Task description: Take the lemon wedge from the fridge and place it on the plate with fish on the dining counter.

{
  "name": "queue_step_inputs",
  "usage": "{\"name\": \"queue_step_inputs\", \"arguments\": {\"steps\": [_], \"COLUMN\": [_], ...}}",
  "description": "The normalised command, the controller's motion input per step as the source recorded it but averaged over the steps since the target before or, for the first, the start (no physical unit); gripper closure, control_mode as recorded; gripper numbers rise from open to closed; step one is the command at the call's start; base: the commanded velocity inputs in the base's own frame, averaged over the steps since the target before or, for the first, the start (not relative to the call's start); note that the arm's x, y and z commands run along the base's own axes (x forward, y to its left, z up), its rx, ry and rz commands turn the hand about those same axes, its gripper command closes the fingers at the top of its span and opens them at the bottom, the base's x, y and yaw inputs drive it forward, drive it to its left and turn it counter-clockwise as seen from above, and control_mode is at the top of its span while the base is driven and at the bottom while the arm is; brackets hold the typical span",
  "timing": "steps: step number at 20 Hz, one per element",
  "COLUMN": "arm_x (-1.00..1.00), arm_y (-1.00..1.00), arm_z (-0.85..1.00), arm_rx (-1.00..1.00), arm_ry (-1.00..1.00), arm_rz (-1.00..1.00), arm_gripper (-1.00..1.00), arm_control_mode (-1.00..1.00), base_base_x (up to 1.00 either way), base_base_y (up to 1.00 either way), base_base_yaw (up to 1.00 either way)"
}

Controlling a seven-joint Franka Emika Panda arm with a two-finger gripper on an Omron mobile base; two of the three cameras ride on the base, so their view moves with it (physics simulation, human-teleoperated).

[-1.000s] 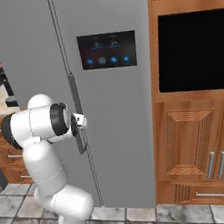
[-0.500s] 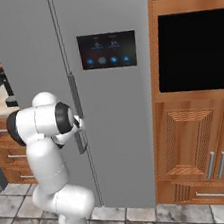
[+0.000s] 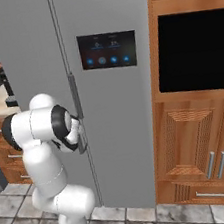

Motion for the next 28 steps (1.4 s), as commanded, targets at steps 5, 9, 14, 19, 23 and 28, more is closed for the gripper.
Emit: {"name": "queue_step_inputs", "arguments": {"steps": [5, 9, 14, 19, 23, 28], "arm_x": [-0.27, 0.30, 0.76, 1.00, 0.61, 0.00], "arm_y": [0.00, 0.00, 0.00, 0.00, 0.00, 0.00], "arm_z": [0.00, -0.06, -0.33, -0.52, -0.23, 0.00], "arm_rx": [0.00, 0.00, 0.02, 0.03, 0.00, 0.00], "arm_ry": [-0.21, 0.00, 0.00, 0.00, 0.00, 0.00], "arm_rz": [0.00, 0.00, -0.04, -0.04, -0.05, 0.00], "arm_gripper": [-1.00, -1.00, -1.00, 1.00, 1.00, 1.00], "arm_control_mode": [-1.00, -1.00, -1.00, -1.00, -1.00, -1.00], "base_base_x": [0.00, 0.00, 0.00, 0.00, 0.00, 0.00], "base_base_y": [0.00, 0.00, 0.00, 0.00, 0.00, 0.00], "base_base_yaw": [0.00, 0.00, 0.00, 0.00, 0.00, 0.00]}}
